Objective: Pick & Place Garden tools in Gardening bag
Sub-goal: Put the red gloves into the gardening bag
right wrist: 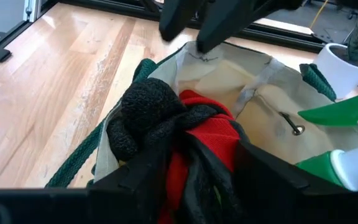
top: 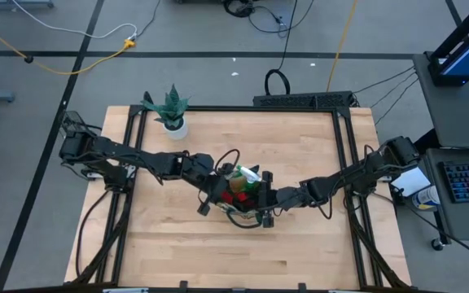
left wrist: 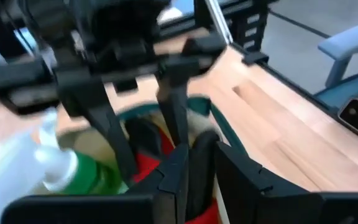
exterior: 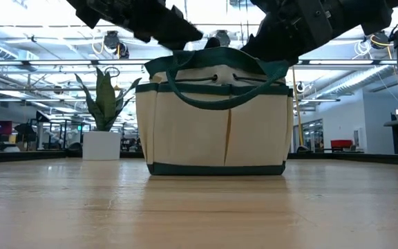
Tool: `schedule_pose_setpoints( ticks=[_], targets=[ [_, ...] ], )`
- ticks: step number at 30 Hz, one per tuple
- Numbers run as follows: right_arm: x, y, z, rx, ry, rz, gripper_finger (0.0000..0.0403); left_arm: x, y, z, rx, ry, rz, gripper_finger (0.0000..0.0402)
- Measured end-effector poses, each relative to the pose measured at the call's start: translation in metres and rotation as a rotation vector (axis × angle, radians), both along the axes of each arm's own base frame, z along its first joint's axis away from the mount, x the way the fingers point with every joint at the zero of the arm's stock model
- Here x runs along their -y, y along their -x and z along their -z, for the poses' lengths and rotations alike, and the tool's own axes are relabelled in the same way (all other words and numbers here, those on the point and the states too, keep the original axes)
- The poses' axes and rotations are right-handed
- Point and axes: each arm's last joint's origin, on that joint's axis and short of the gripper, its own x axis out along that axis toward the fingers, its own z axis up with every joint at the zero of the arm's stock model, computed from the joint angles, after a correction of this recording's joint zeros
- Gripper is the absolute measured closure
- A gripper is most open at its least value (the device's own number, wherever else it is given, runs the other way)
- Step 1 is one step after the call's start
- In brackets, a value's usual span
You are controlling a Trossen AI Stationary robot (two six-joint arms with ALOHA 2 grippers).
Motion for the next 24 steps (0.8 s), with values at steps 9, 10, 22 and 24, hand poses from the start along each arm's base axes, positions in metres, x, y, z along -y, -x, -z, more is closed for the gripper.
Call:
schedule_pose_setpoints(
  ticks=[9, 10, 22, 24],
  targets=[
    [0.002, -0.001, -0.002, 0.022, 0.027, 0.051, 0.0203, 0.008, 0.000, -0.002, 0.061, -0.075, 0.076, 0.0316],
    [0.002, -0.001, -0.002, 0.024, 0.032, 0.062, 0.0205, 0.008, 0.000, -0.002, 0.061, -0.076, 0.073, 0.0316],
    [-0.011, 0.019, -0.041, 0.149, -0.007, 0.004, 0.0210, 0.005, 0.001, 0.002, 0.012, -0.125, -0.025, 0.0316],
    [-0.013, 0.020, -0.051, 0.217, -0.022, -0.009, 0.0215, 0.005, 0.001, 0.002, 0.014, -0.135, -0.041, 0.0316]
  ],
)
